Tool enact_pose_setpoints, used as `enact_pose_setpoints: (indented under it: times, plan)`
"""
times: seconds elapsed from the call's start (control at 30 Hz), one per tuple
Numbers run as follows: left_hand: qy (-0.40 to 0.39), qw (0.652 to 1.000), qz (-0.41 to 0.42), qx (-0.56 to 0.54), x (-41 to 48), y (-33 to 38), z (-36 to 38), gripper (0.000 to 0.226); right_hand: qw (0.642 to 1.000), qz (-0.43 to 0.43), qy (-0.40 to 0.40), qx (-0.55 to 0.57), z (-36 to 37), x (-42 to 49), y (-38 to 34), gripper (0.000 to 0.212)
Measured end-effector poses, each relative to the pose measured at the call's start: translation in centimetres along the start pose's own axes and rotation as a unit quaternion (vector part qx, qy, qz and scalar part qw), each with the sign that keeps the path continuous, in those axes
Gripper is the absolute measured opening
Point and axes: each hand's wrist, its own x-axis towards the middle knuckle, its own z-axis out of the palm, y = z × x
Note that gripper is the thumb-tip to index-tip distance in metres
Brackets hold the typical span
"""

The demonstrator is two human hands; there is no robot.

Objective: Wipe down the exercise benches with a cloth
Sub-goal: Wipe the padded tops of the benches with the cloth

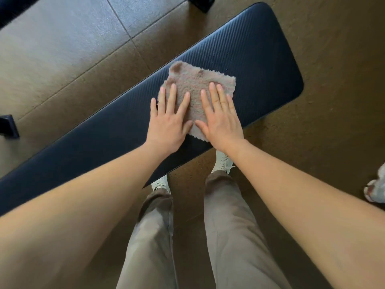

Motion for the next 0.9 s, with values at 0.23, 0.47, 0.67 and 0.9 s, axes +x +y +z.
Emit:
enact_pose_setpoints:
  times: [0.23,0.47,0.67,0.9]
  plan:
    - [-0.033,0.999,-0.035,0.003,-5.2,7.0,2.6,0.074,0.999,-0.001,-0.023,0.025,1.9,-6.7,2.5,0.084]
    - [-0.01,0.996,0.082,0.036,-4.1,7.3,1.9,0.066,0.988,0.016,0.018,0.153,2.3,-9.4,3.7,0.076]
    - [-0.013,0.993,0.106,0.049,1.9,5.1,-0.1,0.067,0.99,0.03,0.013,0.14,1.1,-4.8,4.2,0.073]
    - [0.032,0.996,0.071,0.039,11.5,4.5,-4.2,0.067,0.997,0.013,0.035,0.075,-4.4,6.9,9.5,0.081]
